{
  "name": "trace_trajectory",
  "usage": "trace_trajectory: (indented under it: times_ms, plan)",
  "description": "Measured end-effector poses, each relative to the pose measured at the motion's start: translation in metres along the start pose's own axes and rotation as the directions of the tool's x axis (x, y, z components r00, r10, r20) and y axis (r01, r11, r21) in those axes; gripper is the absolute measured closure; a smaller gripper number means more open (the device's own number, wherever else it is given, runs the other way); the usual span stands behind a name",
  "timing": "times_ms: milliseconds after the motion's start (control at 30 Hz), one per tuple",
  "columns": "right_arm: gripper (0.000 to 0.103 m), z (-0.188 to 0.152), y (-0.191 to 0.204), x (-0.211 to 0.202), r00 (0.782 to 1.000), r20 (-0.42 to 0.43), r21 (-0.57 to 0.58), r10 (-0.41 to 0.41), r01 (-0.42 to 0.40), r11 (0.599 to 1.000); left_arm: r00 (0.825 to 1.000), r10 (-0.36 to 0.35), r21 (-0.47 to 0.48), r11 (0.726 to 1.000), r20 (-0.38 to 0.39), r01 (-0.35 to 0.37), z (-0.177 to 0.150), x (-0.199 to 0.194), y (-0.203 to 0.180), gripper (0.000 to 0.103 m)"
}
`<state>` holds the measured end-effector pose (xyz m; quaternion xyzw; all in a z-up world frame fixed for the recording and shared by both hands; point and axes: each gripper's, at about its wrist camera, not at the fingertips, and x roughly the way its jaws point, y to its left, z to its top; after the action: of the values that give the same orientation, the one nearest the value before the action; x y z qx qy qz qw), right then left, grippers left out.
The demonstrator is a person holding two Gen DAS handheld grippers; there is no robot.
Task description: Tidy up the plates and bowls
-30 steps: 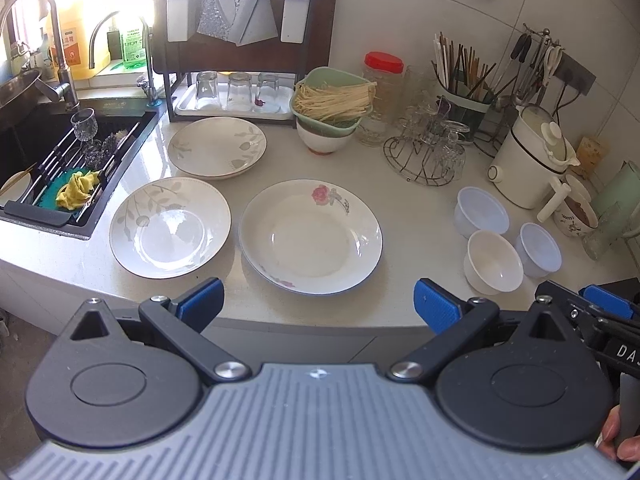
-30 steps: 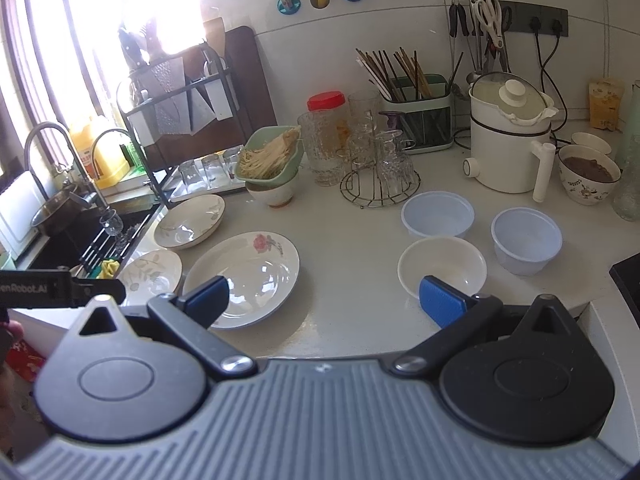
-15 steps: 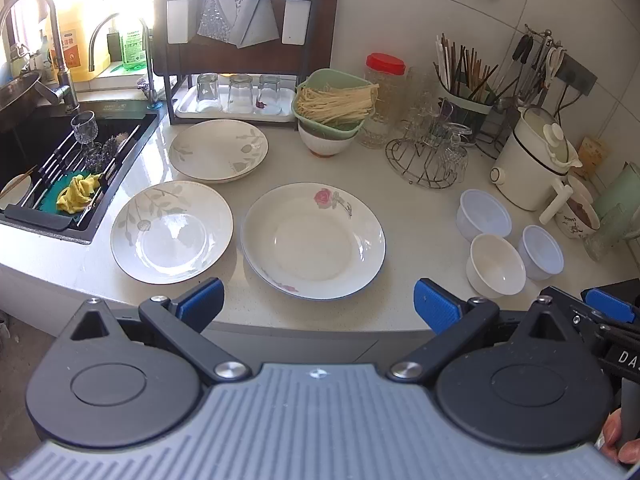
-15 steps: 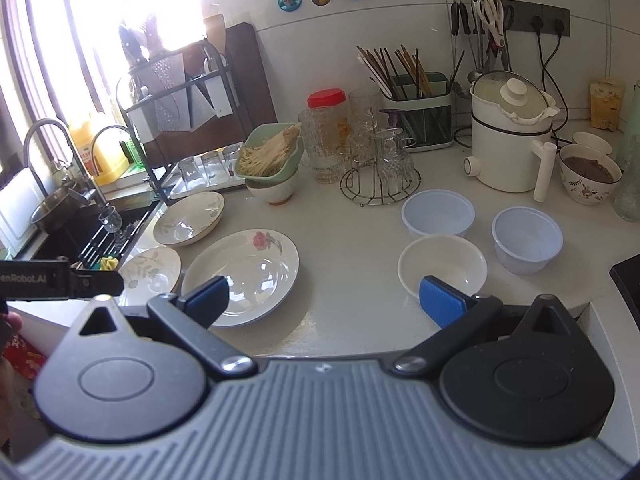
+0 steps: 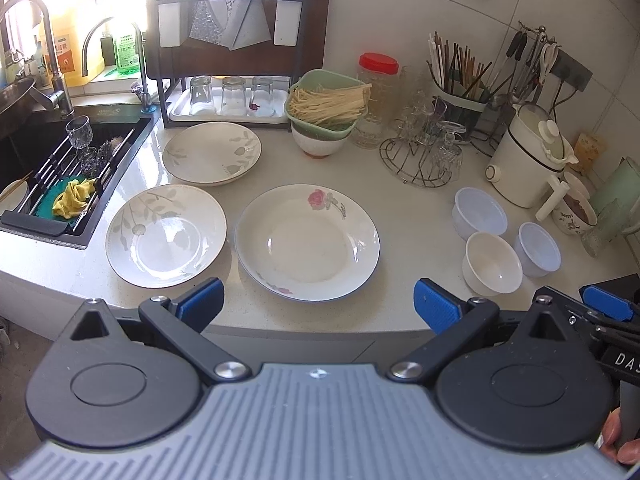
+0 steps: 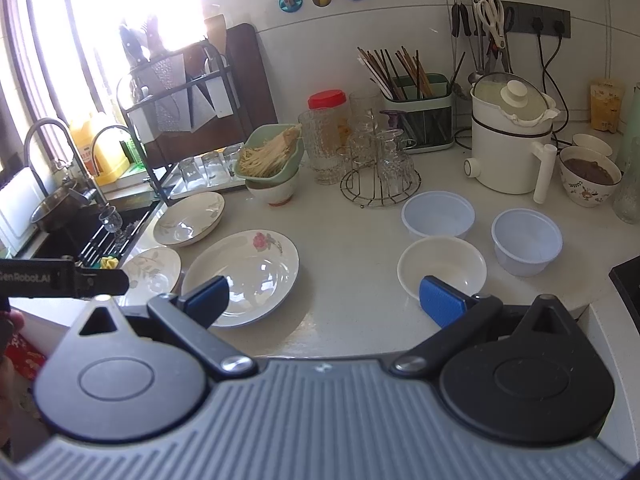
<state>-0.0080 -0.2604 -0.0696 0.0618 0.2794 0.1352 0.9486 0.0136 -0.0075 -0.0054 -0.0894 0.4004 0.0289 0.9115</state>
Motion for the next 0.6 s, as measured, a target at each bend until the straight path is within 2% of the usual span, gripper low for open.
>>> trace_trajectory:
  times_ms: [600]
  plan:
    - [0.0, 0.0008, -0.0017, -0.0017, 1.0, 0.002, -0.001, 0.004, -0.004, 1.0, 1.0, 0.0, -0.004, 1.0, -0.002, 0.0, -0.0002, 0.0007, -0.0005, 0.001]
